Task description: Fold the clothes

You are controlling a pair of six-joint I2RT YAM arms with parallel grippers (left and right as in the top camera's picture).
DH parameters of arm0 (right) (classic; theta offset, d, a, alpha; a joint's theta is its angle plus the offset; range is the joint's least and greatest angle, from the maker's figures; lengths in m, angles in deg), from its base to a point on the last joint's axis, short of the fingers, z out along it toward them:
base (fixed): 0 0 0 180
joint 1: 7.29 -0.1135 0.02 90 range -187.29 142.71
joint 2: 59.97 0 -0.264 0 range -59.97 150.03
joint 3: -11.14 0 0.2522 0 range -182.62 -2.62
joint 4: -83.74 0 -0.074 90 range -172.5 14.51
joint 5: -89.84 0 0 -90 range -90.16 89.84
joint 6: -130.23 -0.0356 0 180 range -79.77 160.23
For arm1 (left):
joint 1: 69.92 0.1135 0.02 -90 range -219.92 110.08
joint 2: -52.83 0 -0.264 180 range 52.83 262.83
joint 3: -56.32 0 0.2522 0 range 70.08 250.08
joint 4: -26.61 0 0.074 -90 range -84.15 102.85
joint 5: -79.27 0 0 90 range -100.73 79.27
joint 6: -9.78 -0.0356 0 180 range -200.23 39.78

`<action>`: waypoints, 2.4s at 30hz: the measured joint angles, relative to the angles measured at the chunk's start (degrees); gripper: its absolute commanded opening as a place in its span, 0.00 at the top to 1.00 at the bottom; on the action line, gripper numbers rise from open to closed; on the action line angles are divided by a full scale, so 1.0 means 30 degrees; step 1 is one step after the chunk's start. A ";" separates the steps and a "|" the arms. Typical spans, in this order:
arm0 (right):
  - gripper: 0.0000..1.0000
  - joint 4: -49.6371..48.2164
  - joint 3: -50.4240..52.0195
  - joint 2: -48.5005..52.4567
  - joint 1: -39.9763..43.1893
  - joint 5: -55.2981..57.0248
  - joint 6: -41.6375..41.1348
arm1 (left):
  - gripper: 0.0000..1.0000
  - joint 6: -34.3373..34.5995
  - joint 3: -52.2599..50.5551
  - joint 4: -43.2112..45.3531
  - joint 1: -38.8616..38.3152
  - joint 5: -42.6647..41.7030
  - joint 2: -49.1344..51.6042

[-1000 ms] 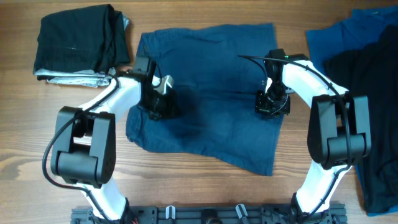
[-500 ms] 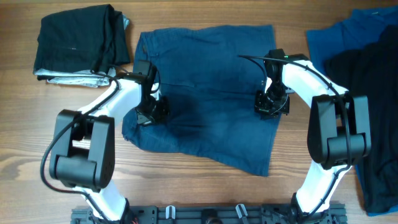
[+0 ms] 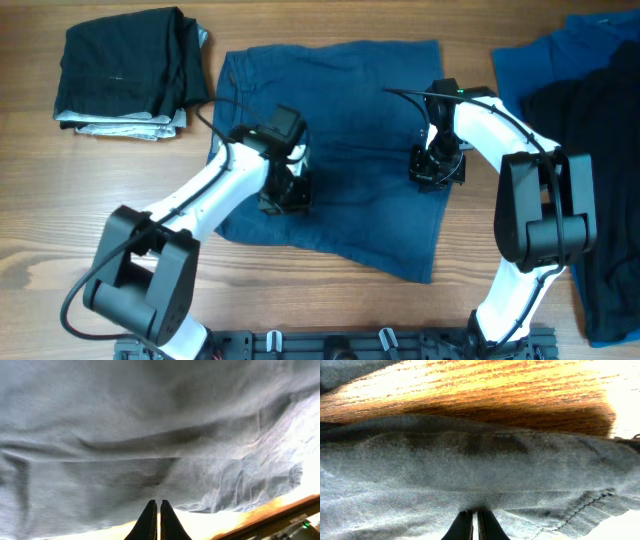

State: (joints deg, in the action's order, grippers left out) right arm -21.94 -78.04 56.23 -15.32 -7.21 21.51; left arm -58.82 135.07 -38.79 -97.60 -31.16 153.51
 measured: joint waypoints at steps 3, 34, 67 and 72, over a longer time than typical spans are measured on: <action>0.95 0.0000 0.0007 0.0000 0.0000 0.0000 0.0000 | 0.96 0.0568 -0.0197 0.0197 -0.0291 0.0583 0.0131; 0.85 -0.2652 -0.0168 -0.4524 0.0233 0.1800 0.0984 | 0.50 -0.1581 0.1596 0.8364 0.7577 0.5894 -0.0386; 0.83 -0.5654 -0.0197 -0.2834 0.2244 0.4087 0.1013 | 0.72 -0.2900 0.1617 1.1934 0.7665 0.4284 0.4867; 0.83 -0.5654 -0.0197 -0.2834 0.2244 0.4087 0.1013 | 0.79 -0.2907 0.1647 1.1642 0.7665 0.4131 0.4823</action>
State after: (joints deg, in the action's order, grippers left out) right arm -38.90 -78.63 47.73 -8.59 5.06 24.54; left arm -67.54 140.01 -3.86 -74.61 -18.76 167.98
